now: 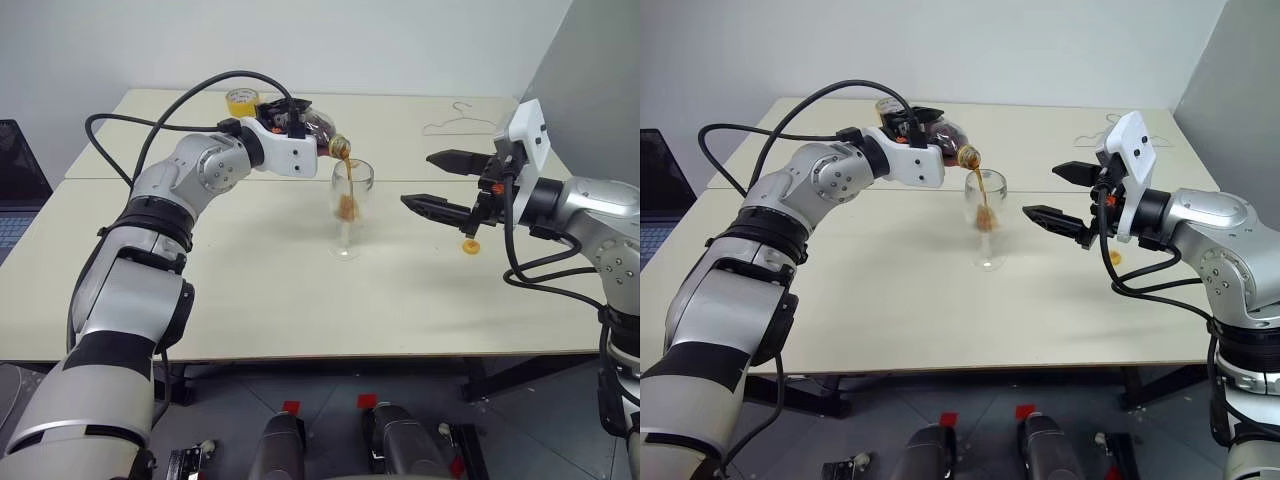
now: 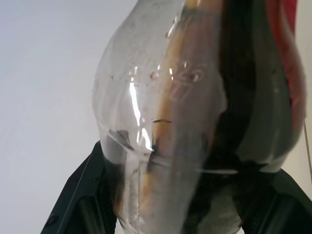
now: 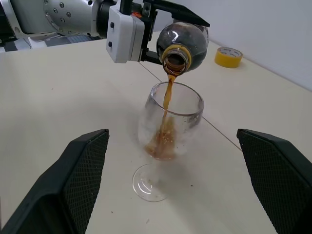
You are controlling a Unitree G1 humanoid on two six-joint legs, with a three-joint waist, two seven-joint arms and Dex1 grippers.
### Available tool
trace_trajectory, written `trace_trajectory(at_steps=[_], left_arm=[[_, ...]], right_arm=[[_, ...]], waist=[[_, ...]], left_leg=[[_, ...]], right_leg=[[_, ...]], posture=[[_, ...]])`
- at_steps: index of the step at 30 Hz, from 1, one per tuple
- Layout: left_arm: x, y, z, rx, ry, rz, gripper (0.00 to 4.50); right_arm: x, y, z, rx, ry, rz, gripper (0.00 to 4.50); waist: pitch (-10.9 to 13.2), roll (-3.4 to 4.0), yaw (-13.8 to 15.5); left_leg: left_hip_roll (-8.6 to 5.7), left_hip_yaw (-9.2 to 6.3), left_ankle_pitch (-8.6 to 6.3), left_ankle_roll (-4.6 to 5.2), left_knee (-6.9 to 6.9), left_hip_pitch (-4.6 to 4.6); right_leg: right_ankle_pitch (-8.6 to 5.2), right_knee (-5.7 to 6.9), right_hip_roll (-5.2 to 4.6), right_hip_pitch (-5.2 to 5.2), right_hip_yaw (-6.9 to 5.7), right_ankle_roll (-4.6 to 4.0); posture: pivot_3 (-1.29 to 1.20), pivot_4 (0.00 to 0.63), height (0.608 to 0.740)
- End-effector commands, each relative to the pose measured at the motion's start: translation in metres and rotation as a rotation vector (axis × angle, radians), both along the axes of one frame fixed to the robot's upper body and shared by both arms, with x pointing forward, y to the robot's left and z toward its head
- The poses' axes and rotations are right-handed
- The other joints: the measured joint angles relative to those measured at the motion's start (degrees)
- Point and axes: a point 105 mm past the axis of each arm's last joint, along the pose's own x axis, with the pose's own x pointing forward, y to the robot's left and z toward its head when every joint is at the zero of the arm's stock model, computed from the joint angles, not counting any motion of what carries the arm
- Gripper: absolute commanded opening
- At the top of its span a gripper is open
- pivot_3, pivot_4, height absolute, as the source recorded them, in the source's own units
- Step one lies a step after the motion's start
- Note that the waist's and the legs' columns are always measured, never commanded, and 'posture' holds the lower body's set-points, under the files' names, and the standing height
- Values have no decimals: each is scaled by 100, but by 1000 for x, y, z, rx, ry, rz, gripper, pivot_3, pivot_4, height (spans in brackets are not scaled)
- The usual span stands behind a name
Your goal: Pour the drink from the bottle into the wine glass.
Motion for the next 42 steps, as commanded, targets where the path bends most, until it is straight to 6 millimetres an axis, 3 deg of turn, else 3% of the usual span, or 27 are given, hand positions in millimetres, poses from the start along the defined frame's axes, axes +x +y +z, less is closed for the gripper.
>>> trace_trajectory(at_steps=[1, 20, 25, 34, 37, 42], left_arm=[[-3, -2, 29, -14, -86, -15, 2930], [0, 2, 30, -75, -56, 13, 2930], [3, 1, 35, -301, 76, -2, 2930], [1, 1, 40, -466, 172, -43, 2930], [2, 13, 41, -631, 241, -44, 2930], [1, 57, 38, -1021, 364, -5, 2930]], right_arm=[[-3, 0, 11, 10, -63, -2, 4500], [-2, 1, 12, 16, -69, -3, 4500], [-2, 1, 11, 13, -67, -1, 4500], [-1, 2, 10, 8, -66, 6, 4500], [-1, 4, 11, 12, -70, 11, 4500], [-1, 7, 10, 20, -67, 34, 4500]], waist=[[0, 0, 0], [0, 0, 0], [0, 0, 1], [0, 0, -6], [0, 0, -10], [0, 0, -53]], left_leg=[[0, 0, 0, 0, 0, 0], [0, 0, 0, 0, 3, 0], [0, -2, 0, 0, 9, -5], [0, -5, 0, 0, 15, -8], [0, -4, 0, 0, 17, -8], [3, -3, 0, 0, 16, -3]], right_leg=[[0, 0, 0, 0, 0, 0], [0, 1, 0, 0, 0, 0], [0, 3, 0, -1, -2, 1], [2, 4, 1, -1, -3, 2], [2, 4, 1, 0, -1, 4], [2, 9, 3, 0, 0, 4]], posture=[[0, 150, 740], [0, 150, 740], [0, 150, 740], [0, 150, 740], [0, 150, 740], [0, 150, 740]])
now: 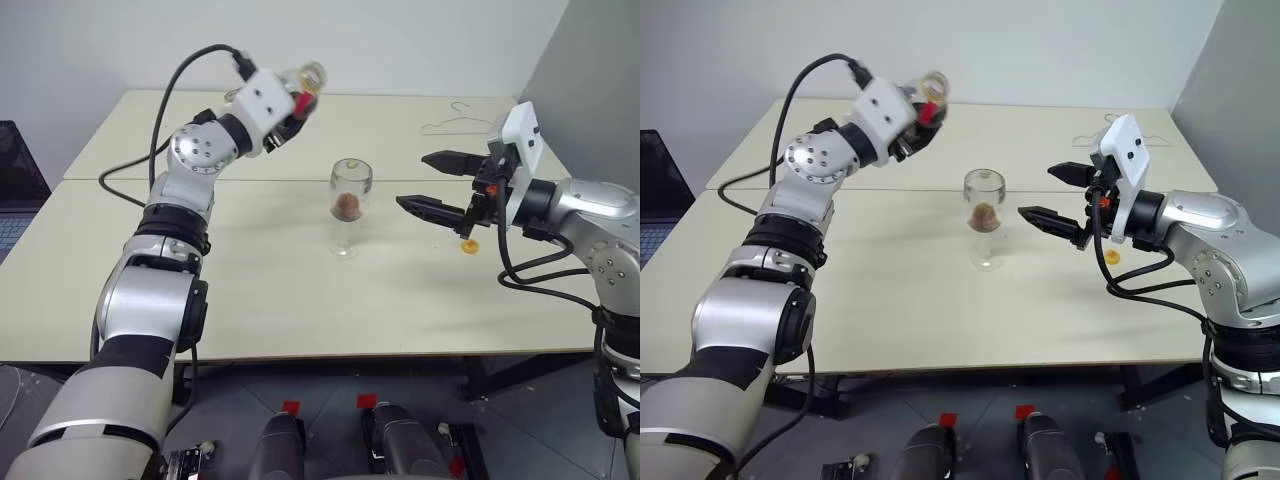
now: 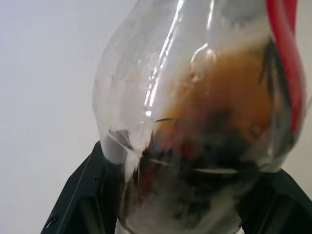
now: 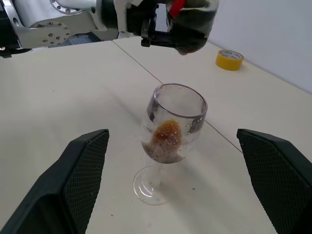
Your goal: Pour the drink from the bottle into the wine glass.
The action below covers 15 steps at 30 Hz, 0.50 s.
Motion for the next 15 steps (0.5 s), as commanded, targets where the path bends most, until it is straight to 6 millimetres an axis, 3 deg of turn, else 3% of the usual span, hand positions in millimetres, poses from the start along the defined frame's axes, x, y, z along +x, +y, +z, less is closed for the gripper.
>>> trace_trajectory(at_steps=[1, 8, 15], left_arm=[[-9, 33, 17, -255, 17, 43, 2930], [-39, 117, -26, -589, 127, 292, 2930], [-67, 133, -77, -666, 203, 392, 2930]], right_arm=[[-2, 1, 13, 10, -58, 18, 4500], [5, 1, 16, -2, -65, 32, 4500], [10, 8, 19, -13, -69, 76, 4500]], waist=[[0, 0, -10], [0, 0, -59], [-1, -2, 55]], left_leg=[[0, -2, 0, 0, 0, 0], [3, -4, 0, 0, 4, 4], [1, -6, 0, 0, 9, 10]], right_leg=[[0, 1, 1, 0, -1, 0], [1, 4, 1, 2, 0, 1], [3, -1, -2, 14, -4, 3]], posture=[[0, 150, 740], [0, 150, 740], [0, 150, 740]])
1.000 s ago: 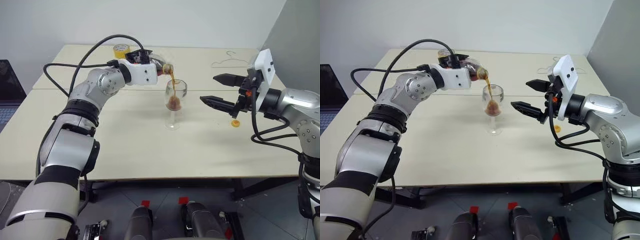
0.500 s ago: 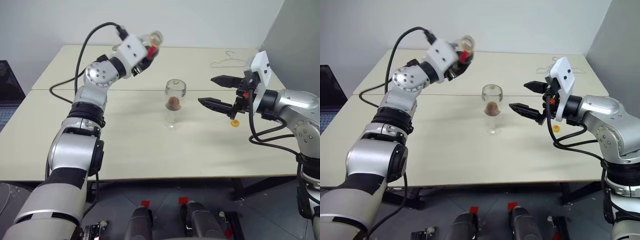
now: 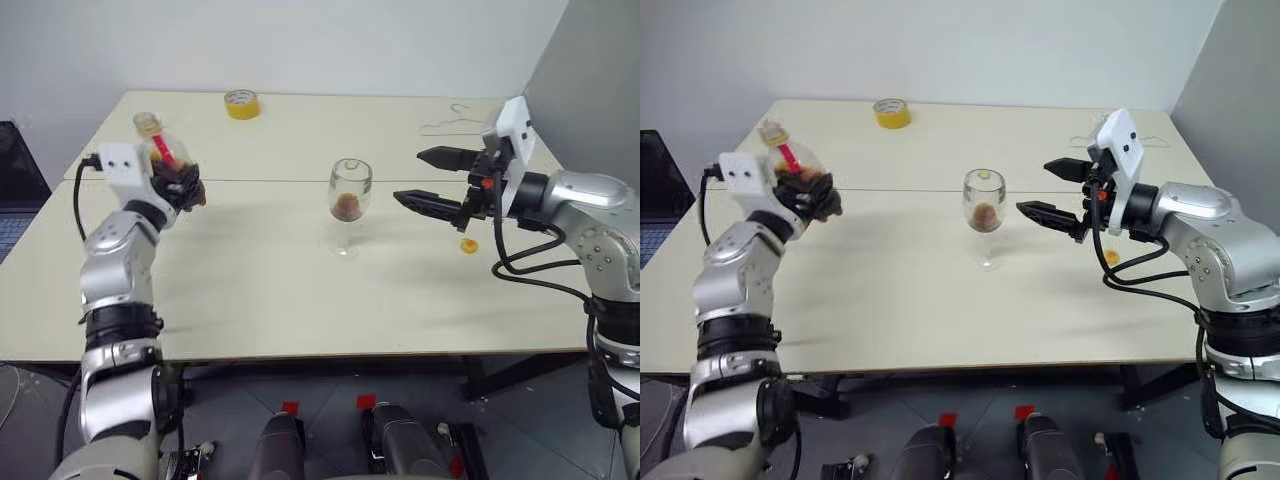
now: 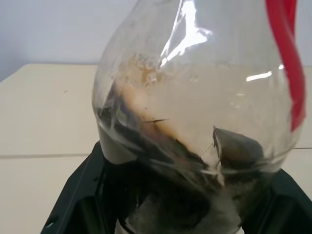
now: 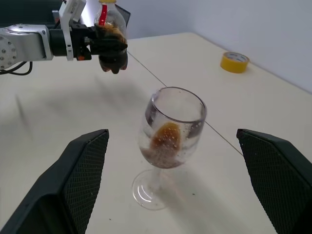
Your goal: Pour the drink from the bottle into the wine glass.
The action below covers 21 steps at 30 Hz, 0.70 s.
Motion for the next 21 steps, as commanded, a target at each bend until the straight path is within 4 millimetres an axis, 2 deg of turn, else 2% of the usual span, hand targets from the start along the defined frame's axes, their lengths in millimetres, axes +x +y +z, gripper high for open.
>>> trace_trajectory(at_steps=[1, 5, 13, 21], left_arm=[[-12, -1, 9, -11, -61, 22, 2930], [-21, 0, -16, -9, -20, 58, 2930], [-26, -1, -47, -10, 20, 90, 2930], [-23, -6, -62, -4, 56, 80, 2930]], right_arm=[[-2, 4, 16, -3, -70, 32, 4500], [0, 8, 16, -9, -70, 52, 4500], [-2, 12, 14, -13, -61, 75, 4500], [-3, 13, 14, -16, -62, 77, 4500]], waist=[[-1, -2, 37], [-2, -4, 41], [-2, -4, 28], [-2, -3, 28]], left_leg=[[-1, -1, 0, 0, 1, 1], [-1, -1, 0, 0, 2, 2], [1, 2, 0, 0, 0, 6], [0, 4, 0, 0, 0, 8]], right_leg=[[0, -2, 0, 3, -1, 0], [1, -4, 0, 5, 0, 0], [3, -3, 3, 4, 3, -4], [3, -4, 2, 5, 4, -5]], posture=[[0, 150, 740], [0, 150, 740], [0, 150, 740], [0, 150, 740]])
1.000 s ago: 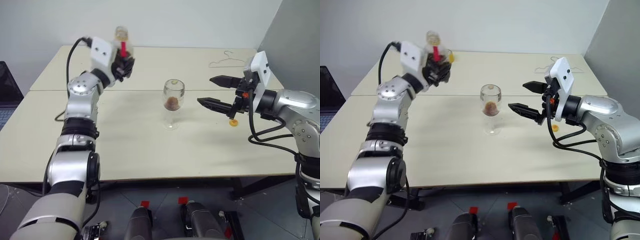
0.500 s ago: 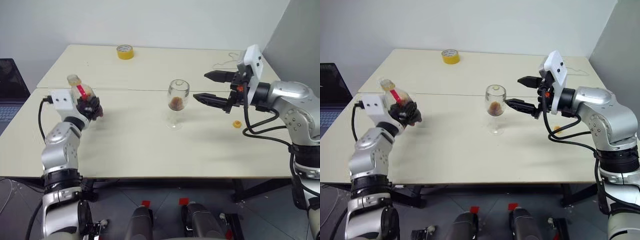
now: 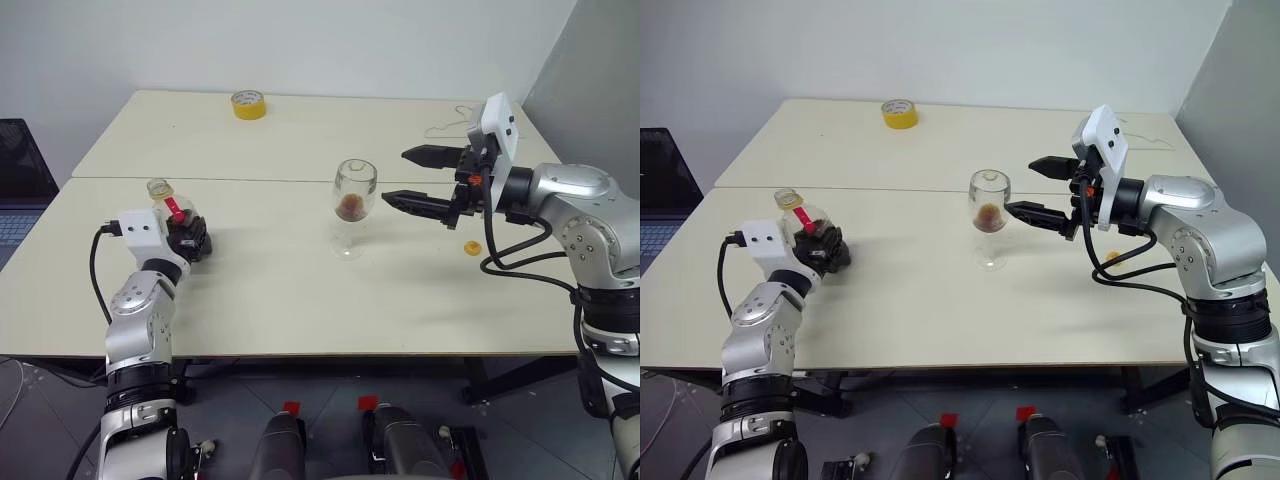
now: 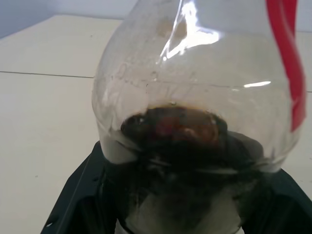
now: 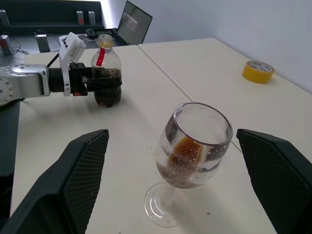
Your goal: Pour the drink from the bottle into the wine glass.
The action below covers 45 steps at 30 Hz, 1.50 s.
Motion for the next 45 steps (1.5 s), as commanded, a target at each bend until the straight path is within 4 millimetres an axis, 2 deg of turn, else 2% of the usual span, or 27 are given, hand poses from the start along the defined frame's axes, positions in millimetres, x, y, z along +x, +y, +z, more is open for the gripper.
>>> trace_trajectory(at_steps=[1, 6, 11, 16, 23, 31, 39, 45], left_arm=[[1, -2, 1, 1, -11, -5, 3124], [3, -1, -3, -10, 3, 2, 4467], [-1, -3, -2, 4, 5, -23, 4467], [-6, 6, 12, 40, -36, 5, 4467], [-13, 1, 32, 100, -67, -61, 4467], [-24, -6, 66, 126, -111, -109, 4467], [-31, 1, 103, 180, -167, -101, 4467], [-34, 8, 144, 231, -247, -103, 4467]], right_arm=[[-5, 2, 15, -2, -66, 13, 4500], [-5, 2, 15, -1, -69, 12, 4500], [-4, 2, 15, -1, -71, 11, 4500], [-4, 1, 14, -2, -70, 6, 4500], [-3, 2, 11, -11, -66, 13, 4500], [-3, 2, 10, -16, -66, 14, 4500], [-3, 1, 10, -16, -67, 16, 4500], [-3, 0, 11, -7, -70, 16, 4500]], waist=[[0, 0, 0], [0, 0, -4], [0, 0, -6], [0, 0, -7], [0, 1, -9], [0, 1, -11], [1, 1, -13], [1, 1, -12]], left_leg=[[0, 1, 0, 0, 0, 1], [0, 1, 0, 0, 0, 7], [0, 2, 0, 0, -3, 5], [1, 2, 0, 0, -8, 4], [1, 3, 0, 0, -8, 4], [2, 4, 0, 0, -11, 3], [3, 3, 0, 0, -12, 2], [2, 3, 0, 0, -14, -2]], right_leg=[[0, 0, 0, 0, 1, 0], [-6, 0, 0, 4, 1, -11], [-10, -2, 0, 3, 1, -18], [-10, -6, 0, 1, 1, -16], [-18, -8, 0, 1, 1, -30], [-19, -10, -1, -2, 1, -32], [-20, -11, 0, -5, 1, -34], [-21, -15, 0, -7, -1, -35]], posture=[[0, 150, 740], [0, 150, 740], [0, 150, 740], [0, 150, 740], [0, 150, 740], [0, 150, 740], [0, 150, 740], [0, 150, 740]])
